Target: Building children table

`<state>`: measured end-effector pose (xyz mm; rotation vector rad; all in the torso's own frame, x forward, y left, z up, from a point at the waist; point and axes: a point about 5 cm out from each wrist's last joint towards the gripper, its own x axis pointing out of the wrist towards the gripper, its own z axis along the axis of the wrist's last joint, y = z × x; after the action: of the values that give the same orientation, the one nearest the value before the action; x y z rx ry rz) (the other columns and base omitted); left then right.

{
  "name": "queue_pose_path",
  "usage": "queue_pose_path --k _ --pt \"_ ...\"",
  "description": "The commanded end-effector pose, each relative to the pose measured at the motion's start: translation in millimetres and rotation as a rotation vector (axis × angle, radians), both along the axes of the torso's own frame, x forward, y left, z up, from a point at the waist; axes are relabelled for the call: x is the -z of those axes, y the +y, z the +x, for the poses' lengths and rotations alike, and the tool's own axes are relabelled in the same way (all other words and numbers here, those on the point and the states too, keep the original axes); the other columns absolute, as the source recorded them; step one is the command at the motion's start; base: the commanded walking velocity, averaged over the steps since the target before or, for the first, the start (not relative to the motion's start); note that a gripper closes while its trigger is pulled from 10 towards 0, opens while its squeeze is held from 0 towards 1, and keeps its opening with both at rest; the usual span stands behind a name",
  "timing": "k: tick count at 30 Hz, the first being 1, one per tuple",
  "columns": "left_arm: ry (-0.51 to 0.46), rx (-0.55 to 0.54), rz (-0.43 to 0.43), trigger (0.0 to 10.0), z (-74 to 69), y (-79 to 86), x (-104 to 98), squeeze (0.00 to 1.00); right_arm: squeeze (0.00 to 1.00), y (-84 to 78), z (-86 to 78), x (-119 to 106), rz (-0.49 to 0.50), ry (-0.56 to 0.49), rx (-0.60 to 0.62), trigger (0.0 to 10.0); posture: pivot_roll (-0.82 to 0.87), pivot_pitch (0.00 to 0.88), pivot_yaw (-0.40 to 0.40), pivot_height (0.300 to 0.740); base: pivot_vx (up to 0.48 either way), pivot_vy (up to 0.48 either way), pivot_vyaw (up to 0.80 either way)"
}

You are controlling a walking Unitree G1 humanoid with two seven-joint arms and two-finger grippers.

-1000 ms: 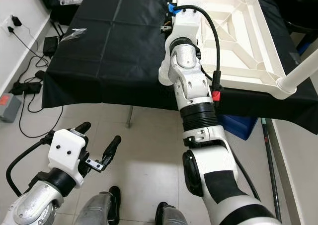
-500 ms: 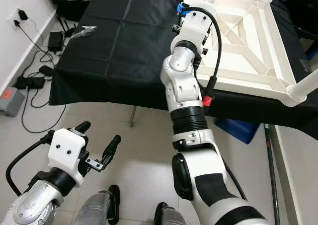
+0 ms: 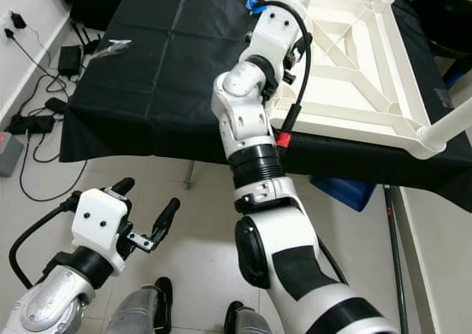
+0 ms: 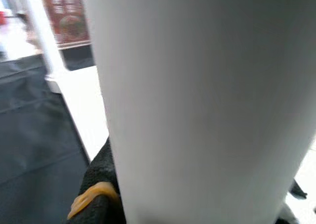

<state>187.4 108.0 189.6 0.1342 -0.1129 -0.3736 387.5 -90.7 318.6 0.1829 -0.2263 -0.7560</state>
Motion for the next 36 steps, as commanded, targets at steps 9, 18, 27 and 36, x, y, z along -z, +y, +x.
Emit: queue_pose_path --k 9,18,27,36 --pt "0.024 0.007 0.003 10.0 -1.9 -3.6 6 0.0 0.0 -8.6 3.1 70 0.231 0.303 0.114 10.0 0.2 0.34 -0.065 0.74 0.0 0.0 0.0" --pt "0.018 0.002 0.005 10.0 -2.2 -3.2 6 0.0 0.0 -0.9 5.0 70 0.233 0.285 0.076 10.0 0.2 0.324 -0.069 0.74 0.0 0.0 0.0" --pt "0.019 0.004 0.006 10.0 -2.4 -3.5 6 0.0 1.0 0.7 5.5 70 0.239 0.262 0.049 10.0 0.2 0.325 -0.07 0.74 0.0 0.0 0.0" --pt "0.023 0.007 0.009 10.0 -2.7 -5.1 7 0.0 0.0 4.2 5.7 62 0.21 0.21 0.041 10.0 0.2 0.328 -0.066 0.74 0.0 0.0 0.0"
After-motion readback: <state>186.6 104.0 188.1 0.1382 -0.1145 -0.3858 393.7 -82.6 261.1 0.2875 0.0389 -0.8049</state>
